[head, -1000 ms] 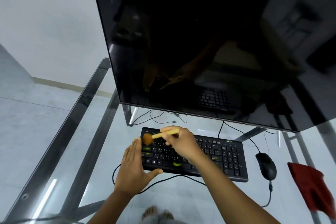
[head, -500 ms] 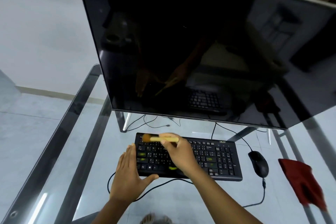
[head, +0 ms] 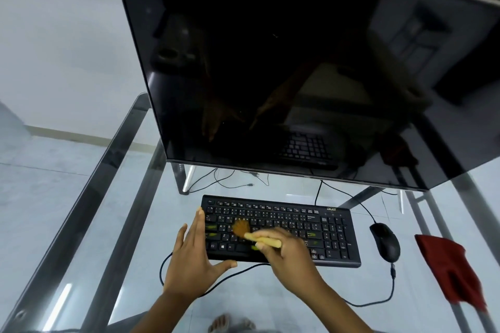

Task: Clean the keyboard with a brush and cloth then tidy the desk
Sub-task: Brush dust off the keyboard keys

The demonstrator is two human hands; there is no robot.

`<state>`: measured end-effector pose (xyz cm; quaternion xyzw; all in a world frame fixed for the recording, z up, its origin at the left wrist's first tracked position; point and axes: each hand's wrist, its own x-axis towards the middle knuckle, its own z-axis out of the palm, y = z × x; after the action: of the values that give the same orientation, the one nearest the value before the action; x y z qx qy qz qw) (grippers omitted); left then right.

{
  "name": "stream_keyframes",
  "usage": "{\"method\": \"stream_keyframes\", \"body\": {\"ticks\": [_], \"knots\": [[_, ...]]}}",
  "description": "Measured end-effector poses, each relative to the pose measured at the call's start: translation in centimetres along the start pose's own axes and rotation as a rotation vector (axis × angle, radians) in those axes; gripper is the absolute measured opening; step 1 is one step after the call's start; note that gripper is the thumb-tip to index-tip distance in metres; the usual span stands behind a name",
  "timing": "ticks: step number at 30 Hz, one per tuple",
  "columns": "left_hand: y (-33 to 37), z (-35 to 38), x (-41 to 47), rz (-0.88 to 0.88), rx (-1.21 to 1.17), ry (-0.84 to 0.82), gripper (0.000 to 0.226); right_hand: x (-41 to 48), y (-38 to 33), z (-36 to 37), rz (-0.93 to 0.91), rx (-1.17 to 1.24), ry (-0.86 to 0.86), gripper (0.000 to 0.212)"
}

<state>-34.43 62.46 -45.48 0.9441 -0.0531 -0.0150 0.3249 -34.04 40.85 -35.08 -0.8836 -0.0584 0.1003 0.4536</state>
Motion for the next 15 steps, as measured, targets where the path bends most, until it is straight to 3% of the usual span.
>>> {"method": "stream_keyframes", "body": {"ticks": [2,7,10,13,15], "knots": [[0.0,-0.1,-0.1,-0.01,-0.014,-0.005,0.132,-0.3,-0.5,0.7,0.033,0.028,-0.113,0.018],[0.4,-0.3,0.0,-0.009,-0.038,0.025,0.13,0.2,-0.9,0.9,-0.027,0.006,0.032,0.023],[0.4,-0.4,0.0,-0.028,-0.045,0.025,0.13,0.2,-1.6,1.4,0.056,0.064,-0.161,0.017],[0.4,-0.4,-0.1,-0.033,-0.04,0.022,0.13,0.1,-1.8,1.7,0.005,0.082,-0.021,0.019],[0.5,-0.3,0.0,-0.024,-0.027,0.016,0.129,-0.1,-1.5,1.5,0.038,0.043,-0.051,0.015]]}}
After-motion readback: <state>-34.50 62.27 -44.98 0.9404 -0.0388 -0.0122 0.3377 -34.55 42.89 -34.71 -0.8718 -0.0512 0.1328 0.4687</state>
